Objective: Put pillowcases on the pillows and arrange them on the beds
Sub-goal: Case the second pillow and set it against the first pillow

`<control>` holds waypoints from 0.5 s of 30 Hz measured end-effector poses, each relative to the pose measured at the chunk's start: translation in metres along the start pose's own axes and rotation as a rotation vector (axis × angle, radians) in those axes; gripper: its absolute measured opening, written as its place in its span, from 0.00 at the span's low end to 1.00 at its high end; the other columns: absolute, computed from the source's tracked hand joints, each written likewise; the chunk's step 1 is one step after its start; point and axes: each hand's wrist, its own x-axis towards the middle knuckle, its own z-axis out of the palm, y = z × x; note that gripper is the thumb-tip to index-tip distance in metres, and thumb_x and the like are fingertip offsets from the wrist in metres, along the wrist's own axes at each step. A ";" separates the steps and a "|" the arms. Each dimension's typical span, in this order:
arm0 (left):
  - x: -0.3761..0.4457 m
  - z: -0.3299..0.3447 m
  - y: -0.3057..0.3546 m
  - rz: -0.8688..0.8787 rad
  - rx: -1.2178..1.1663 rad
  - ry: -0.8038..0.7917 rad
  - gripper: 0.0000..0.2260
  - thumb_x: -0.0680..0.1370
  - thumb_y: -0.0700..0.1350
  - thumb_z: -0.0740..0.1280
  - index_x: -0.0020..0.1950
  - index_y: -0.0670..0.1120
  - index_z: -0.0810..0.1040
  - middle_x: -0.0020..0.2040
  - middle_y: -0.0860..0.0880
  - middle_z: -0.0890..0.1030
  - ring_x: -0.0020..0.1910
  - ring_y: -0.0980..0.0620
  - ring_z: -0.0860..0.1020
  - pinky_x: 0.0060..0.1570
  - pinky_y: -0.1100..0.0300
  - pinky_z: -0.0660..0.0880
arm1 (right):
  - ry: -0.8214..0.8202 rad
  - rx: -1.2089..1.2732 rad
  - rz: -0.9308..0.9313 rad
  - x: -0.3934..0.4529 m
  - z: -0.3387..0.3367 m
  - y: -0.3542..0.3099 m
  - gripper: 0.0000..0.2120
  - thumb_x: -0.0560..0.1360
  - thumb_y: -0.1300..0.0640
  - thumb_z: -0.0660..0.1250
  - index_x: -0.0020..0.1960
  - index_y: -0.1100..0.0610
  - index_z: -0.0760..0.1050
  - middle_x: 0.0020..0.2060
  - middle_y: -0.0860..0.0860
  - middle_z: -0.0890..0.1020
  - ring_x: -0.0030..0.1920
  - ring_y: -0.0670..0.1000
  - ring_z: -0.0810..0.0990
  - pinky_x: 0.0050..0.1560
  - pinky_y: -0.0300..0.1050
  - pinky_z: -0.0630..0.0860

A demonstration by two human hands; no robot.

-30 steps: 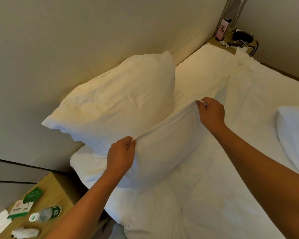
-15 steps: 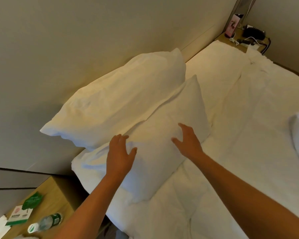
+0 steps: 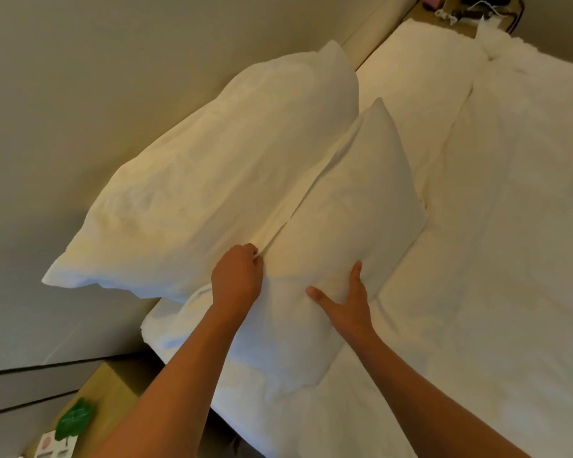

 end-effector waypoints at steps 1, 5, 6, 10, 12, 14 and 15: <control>0.005 0.000 -0.001 0.009 0.003 0.019 0.09 0.84 0.44 0.60 0.50 0.45 0.80 0.42 0.46 0.79 0.45 0.41 0.81 0.39 0.55 0.70 | 0.033 0.008 -0.007 0.003 0.007 -0.002 0.68 0.58 0.22 0.74 0.84 0.38 0.36 0.84 0.53 0.55 0.82 0.58 0.60 0.79 0.58 0.63; 0.013 -0.020 0.000 0.127 -0.109 0.108 0.11 0.83 0.41 0.60 0.42 0.46 0.73 0.36 0.49 0.75 0.35 0.46 0.74 0.37 0.54 0.67 | 0.120 0.016 -0.024 0.014 0.028 -0.018 0.67 0.61 0.25 0.76 0.84 0.40 0.37 0.84 0.54 0.56 0.82 0.58 0.61 0.79 0.59 0.63; 0.013 -0.027 0.000 0.159 -0.141 0.122 0.11 0.83 0.41 0.60 0.41 0.44 0.73 0.35 0.49 0.75 0.34 0.46 0.74 0.36 0.53 0.68 | 0.137 0.027 -0.031 0.017 0.032 -0.026 0.67 0.61 0.25 0.76 0.84 0.39 0.38 0.84 0.54 0.57 0.81 0.58 0.61 0.79 0.59 0.63; 0.014 -0.056 -0.004 0.230 -0.222 0.143 0.11 0.83 0.38 0.61 0.40 0.42 0.73 0.33 0.47 0.76 0.33 0.45 0.75 0.35 0.49 0.70 | 0.174 0.059 -0.068 0.034 0.048 -0.062 0.66 0.60 0.22 0.74 0.84 0.38 0.37 0.83 0.55 0.59 0.80 0.59 0.64 0.78 0.57 0.65; 0.023 -0.066 -0.009 0.234 -0.218 0.129 0.11 0.82 0.38 0.61 0.39 0.43 0.71 0.32 0.47 0.74 0.32 0.45 0.74 0.34 0.50 0.68 | 0.166 0.040 -0.064 0.043 0.058 -0.076 0.67 0.59 0.20 0.72 0.83 0.38 0.36 0.83 0.56 0.58 0.80 0.60 0.64 0.76 0.56 0.65; 0.032 -0.073 -0.011 0.238 -0.170 0.093 0.11 0.82 0.39 0.61 0.40 0.44 0.70 0.34 0.47 0.74 0.34 0.43 0.74 0.34 0.51 0.67 | 0.150 0.006 -0.031 0.051 0.067 -0.080 0.67 0.59 0.19 0.71 0.83 0.37 0.34 0.83 0.59 0.55 0.80 0.62 0.63 0.75 0.57 0.66; 0.035 -0.073 -0.013 0.242 -0.153 0.094 0.09 0.82 0.40 0.62 0.42 0.44 0.72 0.37 0.47 0.76 0.38 0.43 0.75 0.36 0.52 0.67 | 0.141 -0.013 -0.012 0.055 0.069 -0.080 0.67 0.59 0.19 0.71 0.82 0.36 0.33 0.83 0.60 0.54 0.80 0.63 0.63 0.75 0.58 0.66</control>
